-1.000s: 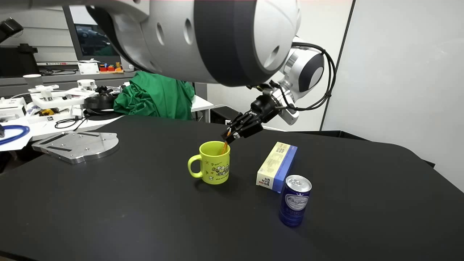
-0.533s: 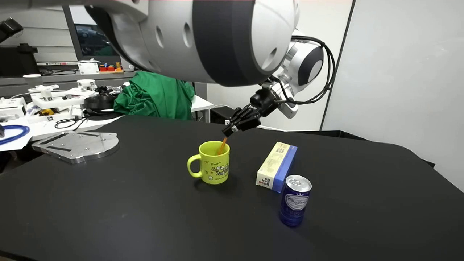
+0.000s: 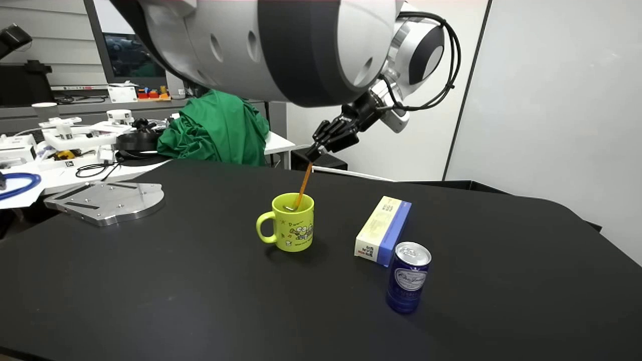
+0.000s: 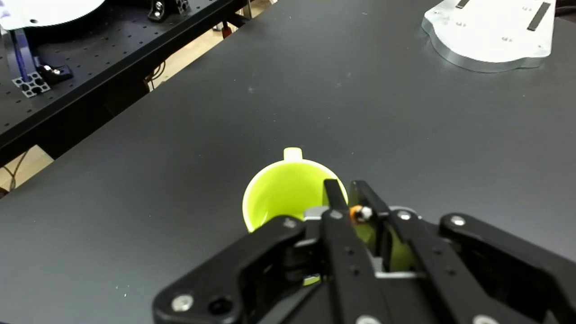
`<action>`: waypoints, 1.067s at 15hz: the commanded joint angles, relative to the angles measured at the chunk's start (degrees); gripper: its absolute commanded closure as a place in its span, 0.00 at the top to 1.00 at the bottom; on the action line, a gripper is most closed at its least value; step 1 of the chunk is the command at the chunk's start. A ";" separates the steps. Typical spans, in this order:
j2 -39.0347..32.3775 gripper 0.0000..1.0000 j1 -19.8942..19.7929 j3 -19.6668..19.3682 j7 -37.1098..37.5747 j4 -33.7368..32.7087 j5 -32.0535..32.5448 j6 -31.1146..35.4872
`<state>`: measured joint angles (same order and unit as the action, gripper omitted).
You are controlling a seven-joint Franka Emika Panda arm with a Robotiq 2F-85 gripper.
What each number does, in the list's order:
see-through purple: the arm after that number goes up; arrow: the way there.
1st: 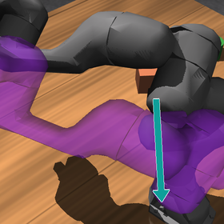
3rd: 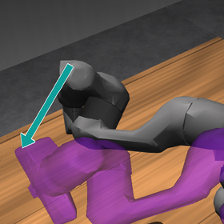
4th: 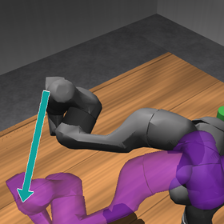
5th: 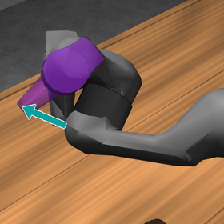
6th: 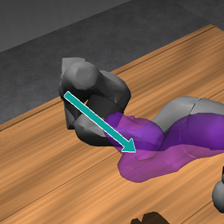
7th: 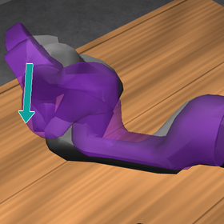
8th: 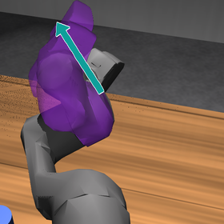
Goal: Take out the object from the mug and put it on the table
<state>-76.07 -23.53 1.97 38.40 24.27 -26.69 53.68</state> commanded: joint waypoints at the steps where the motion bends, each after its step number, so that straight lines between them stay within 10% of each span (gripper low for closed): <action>1: 1.73 0.03 0.35 2.02 2.00 -3.04 0.73 -2.73; 16: 4.18 0.03 3.57 6.56 -0.51 -2.92 -0.24 -7.80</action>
<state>-70.73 -20.89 7.95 37.95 21.95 -27.03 47.06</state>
